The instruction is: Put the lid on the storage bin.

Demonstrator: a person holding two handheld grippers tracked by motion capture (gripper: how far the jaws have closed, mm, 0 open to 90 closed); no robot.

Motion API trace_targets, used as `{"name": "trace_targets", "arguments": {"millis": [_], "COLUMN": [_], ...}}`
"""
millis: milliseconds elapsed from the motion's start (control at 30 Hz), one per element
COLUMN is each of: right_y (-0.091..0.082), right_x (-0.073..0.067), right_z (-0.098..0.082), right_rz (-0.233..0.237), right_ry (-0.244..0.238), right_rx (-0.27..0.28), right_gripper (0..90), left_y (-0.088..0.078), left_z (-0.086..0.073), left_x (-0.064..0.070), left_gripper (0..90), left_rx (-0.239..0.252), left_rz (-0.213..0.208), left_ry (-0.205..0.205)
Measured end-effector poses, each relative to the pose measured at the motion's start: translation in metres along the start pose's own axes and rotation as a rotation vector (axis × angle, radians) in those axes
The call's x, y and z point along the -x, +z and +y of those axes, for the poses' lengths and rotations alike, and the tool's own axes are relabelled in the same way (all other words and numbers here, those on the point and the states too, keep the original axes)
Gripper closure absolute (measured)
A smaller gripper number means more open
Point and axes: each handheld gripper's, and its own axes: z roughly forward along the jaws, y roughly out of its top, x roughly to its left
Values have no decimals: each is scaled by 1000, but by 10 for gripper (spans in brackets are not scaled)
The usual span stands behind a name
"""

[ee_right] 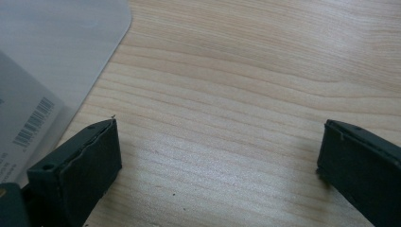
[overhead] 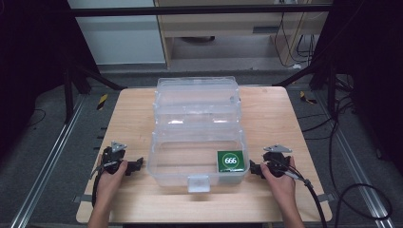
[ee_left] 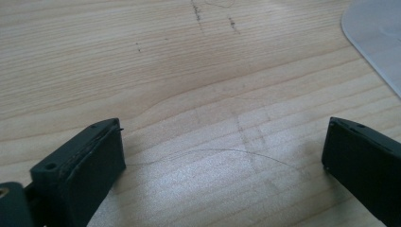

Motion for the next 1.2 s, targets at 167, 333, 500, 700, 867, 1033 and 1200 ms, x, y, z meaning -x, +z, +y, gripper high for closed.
{"name": "trace_targets", "arguments": {"millis": [167, 333, 500, 700, 867, 1033, 1200], "right_y": [-1, -7, -23, -51, -72, -87, -99], "right_x": [1, 2, 3, 0, 2, 1, 2], "right_z": [-1, -4, 10, 44, 81, 121, 162], "right_rz": [6, -9, -70, -110, -108, -92, -63], "right_ry": [-14, -65, -207, -420, -510, -578, -628], "right_rx": [1, 34, 17, -48, -65, -73, -53], "right_gripper": [8, 70, 86, 73, 128, 209, 269], "left_y": [-4, -21, -49, -82, -113, -119, -123], "left_z": [0, 8, 20, 36, 61, 75, 89], "left_x": [1, 2, 9, 20, 41, 57, 70], "left_gripper": [29, 26, 31, 32, 25, 25, 28], "left_rx": [38, 91, 101, 126, 164, 124, 90], "left_rz": [20, 38, -31, -72, -202, -261, -282], "left_ry": [55, 171, 233, 302, 388, 476, 538]}}
